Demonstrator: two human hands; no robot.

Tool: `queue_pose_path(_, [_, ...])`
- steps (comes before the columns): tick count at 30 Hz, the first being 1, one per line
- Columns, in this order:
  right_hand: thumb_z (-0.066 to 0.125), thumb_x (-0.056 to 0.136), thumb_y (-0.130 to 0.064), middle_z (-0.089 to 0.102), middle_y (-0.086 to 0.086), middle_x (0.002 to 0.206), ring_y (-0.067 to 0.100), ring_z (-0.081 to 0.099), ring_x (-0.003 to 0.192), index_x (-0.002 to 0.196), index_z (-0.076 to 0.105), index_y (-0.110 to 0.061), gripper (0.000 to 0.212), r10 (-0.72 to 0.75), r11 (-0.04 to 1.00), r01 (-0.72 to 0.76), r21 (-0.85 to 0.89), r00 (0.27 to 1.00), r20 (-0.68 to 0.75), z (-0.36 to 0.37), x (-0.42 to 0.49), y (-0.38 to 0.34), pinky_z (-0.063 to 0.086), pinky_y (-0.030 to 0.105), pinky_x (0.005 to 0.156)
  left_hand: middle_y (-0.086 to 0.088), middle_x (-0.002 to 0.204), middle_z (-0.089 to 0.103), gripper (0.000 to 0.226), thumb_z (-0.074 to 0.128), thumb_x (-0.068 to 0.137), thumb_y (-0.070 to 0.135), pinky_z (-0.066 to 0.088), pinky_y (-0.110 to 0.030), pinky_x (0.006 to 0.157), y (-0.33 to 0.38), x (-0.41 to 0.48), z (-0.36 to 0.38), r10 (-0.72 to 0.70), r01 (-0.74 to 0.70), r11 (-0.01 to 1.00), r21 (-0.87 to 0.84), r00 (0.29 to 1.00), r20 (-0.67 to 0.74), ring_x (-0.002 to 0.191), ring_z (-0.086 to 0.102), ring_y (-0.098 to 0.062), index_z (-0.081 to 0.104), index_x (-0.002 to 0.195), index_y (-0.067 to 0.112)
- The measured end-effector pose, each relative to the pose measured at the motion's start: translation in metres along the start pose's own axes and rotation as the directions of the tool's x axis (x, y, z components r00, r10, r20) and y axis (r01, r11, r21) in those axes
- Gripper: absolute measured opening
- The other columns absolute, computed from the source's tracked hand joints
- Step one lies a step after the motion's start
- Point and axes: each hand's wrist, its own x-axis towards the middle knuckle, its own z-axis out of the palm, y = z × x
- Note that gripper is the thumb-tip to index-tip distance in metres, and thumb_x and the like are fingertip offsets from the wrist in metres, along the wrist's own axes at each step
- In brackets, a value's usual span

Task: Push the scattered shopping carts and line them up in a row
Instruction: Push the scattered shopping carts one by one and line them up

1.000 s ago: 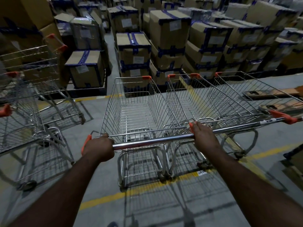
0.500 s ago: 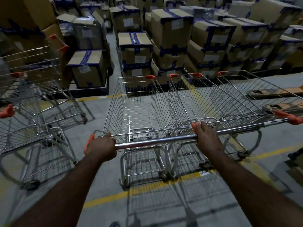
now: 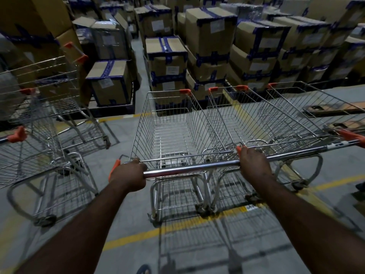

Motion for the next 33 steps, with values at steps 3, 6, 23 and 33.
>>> queue_pose_path(3, [0.053, 0.099, -0.021, 0.064, 0.009, 0.117, 0.020, 0.063, 0.097, 0.129, 0.048, -0.007, 0.034, 0.002, 0.997, -0.002, -0.076, 1.000, -0.002, -0.003, 0.003, -0.004, 0.052, 0.031, 0.080, 0.016, 0.144, 0.049, 0.052, 0.062, 0.082, 0.040, 0.023, -0.056, 0.116, -0.010, -0.001, -0.006, 0.115, -0.112, 0.983, -0.145, 0.993, 0.015, 0.130, 0.052, -0.012, 0.055, 0.134, 0.039])
queue_pose_path(6, [0.051, 0.099, -0.020, 0.059, 0.013, 0.129, 0.022, 0.060, 0.110, 0.136, 0.047, -0.005, 0.041, -0.003, 0.997, 0.003, -0.080, 1.000, -0.007, 0.000, 0.006, -0.005, 0.051, 0.033, 0.091, 0.007, 0.157, 0.039, 0.060, 0.064, 0.083, 0.048, 0.027, -0.050, 0.114, -0.025, -0.003, -0.005, 0.170, -0.169, 0.985, 0.014, 0.982, -0.086, 0.140, 0.041, -0.022, 0.054, 0.139, 0.033])
queue_pose_path(23, [0.063, 0.090, -0.037, 0.039, 0.020, 0.153, 0.035, 0.043, 0.138, 0.150, 0.033, -0.005, 0.075, 0.060, 0.988, -0.024, -0.151, 0.969, 0.240, -0.026, 0.012, -0.022, 0.031, 0.057, 0.114, 0.003, 0.158, 0.035, 0.061, 0.051, 0.088, 0.057, 0.021, -0.061, 0.116, -0.032, 0.001, 0.004, 0.028, -0.021, 0.982, 0.187, 0.999, -0.033, 0.150, 0.016, -0.023, 0.048, 0.145, 0.033])
queue_pose_path(33, [0.058, 0.089, -0.070, 0.014, 0.011, 0.169, 0.031, 0.021, 0.153, 0.163, 0.013, -0.020, 0.100, -0.418, 0.859, 0.191, 0.475, 0.797, 0.436, -0.114, 0.032, -0.175, 0.022, 0.051, 0.123, -0.004, 0.162, 0.030, 0.096, 0.034, 0.080, 0.090, 0.033, -0.048, 0.116, -0.062, 0.008, -0.030, 0.141, -0.125, 0.959, -0.255, 0.989, 0.046, 0.147, 0.029, -0.024, 0.040, 0.152, 0.028])
